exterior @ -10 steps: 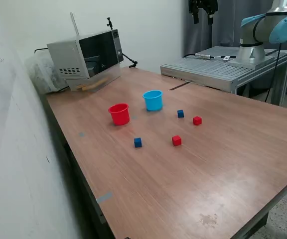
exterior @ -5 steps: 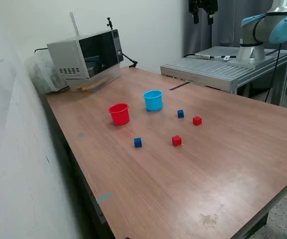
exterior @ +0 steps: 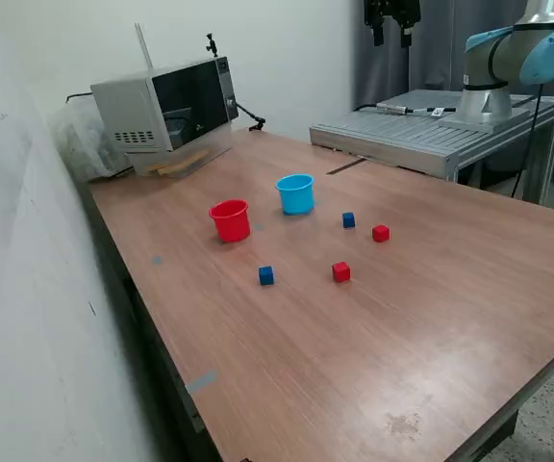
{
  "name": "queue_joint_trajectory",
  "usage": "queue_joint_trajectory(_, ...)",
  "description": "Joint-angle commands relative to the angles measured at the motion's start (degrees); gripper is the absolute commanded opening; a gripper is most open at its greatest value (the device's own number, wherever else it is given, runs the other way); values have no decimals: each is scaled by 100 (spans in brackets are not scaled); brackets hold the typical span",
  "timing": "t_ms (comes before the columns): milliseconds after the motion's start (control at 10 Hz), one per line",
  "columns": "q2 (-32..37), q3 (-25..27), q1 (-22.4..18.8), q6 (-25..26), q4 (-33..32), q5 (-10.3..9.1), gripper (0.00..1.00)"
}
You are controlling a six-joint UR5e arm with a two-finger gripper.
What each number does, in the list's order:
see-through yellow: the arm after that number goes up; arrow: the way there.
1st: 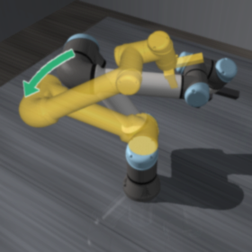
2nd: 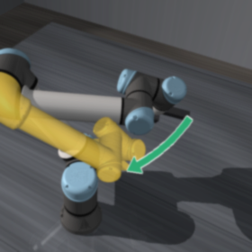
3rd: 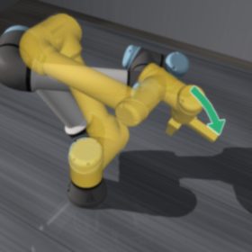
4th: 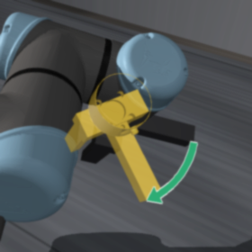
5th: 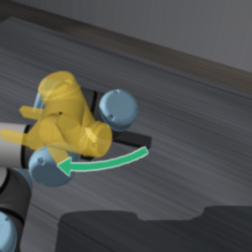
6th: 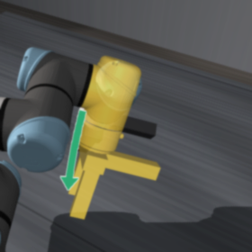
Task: Place red objects in the red bin, and blue objects in the blue bin.
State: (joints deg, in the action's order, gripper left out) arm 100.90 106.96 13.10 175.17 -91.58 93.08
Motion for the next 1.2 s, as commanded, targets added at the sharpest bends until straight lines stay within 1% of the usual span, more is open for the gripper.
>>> queue_joint_trajectory(0, 0, 0, 0, 0, 0, 0, 100)
queue_joint_trajectory(1100, 0, 0, 0, 0, 0, 0, 100)
